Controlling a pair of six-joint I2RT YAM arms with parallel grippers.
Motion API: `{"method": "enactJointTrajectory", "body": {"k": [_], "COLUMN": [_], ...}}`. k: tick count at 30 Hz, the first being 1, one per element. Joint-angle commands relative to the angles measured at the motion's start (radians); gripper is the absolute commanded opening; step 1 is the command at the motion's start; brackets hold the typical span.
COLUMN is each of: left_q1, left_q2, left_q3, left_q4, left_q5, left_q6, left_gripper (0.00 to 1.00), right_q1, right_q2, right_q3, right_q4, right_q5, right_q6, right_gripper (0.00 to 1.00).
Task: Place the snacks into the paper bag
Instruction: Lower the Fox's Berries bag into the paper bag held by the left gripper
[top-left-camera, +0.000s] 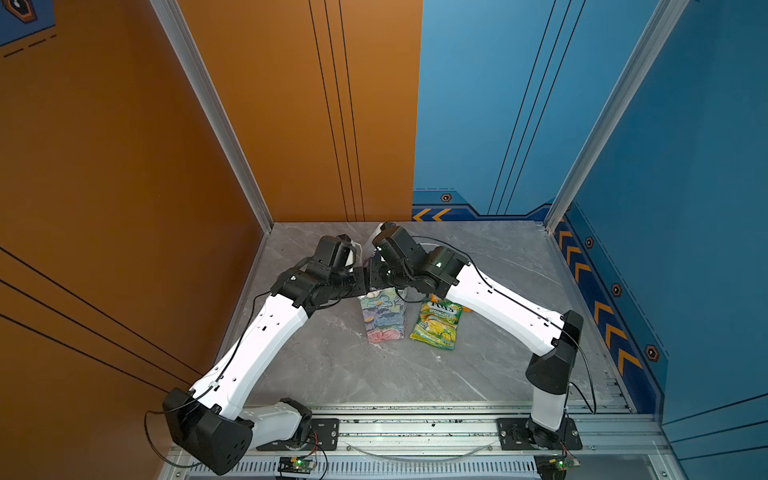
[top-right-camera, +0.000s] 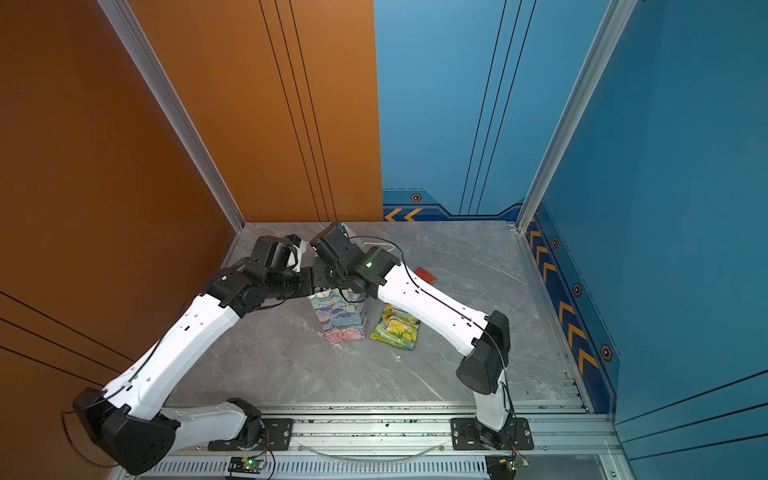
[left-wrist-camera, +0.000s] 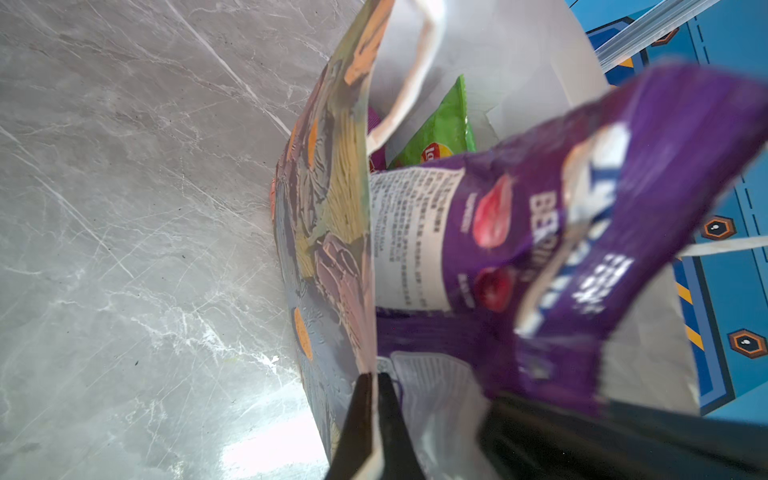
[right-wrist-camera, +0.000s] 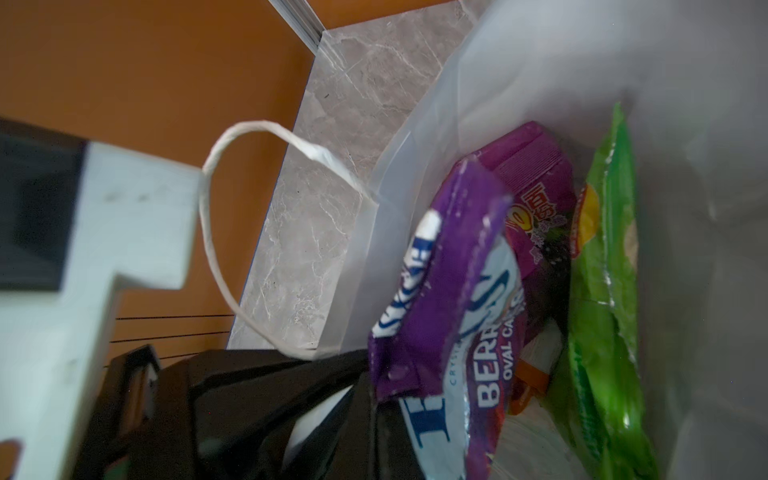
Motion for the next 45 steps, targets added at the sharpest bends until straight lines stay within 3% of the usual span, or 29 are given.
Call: {"method": "enactJointTrajectory", "body": {"k": [1,12,22,31,45], "left_q1": [-0.019,-0.026,0.002,-0.008,-0.009], "left_q2": [-0.053,-0.057,-0.088,-0.131,-0.131], "left_q3": [0.006,0.0,-0.023,-0.062,-0.064], "left_q4": [0.057,0.068,0.09,0.157,0.157], "left_q5": [0.031,0.028,0.013,0.018,0.009], "left_q6": [0.031,0.033,0.014,0.015,0.012], "left_gripper": [0.01,0.01,0.01,0.0,0.0], "right_q1": [-0.026,-0.039,-0.044,-0.043,-0.066], "right_q2": [0.043,0.097,-0.054,-0.127,-0.017], "right_q3": [0.031,0.089,0.079,0.024,-0.073], "right_q4": [-0.041,-0.103,-0.103,-0.018,0.079], "right_q5": [-0.048,-0.076,-0.003,-0.06,-0.132], "right_q6": [-0.018,-0.056,-0.086,-0.082,-0.026], "right_gripper": [0.0,0.0,0.0,0.0,0.0]}}
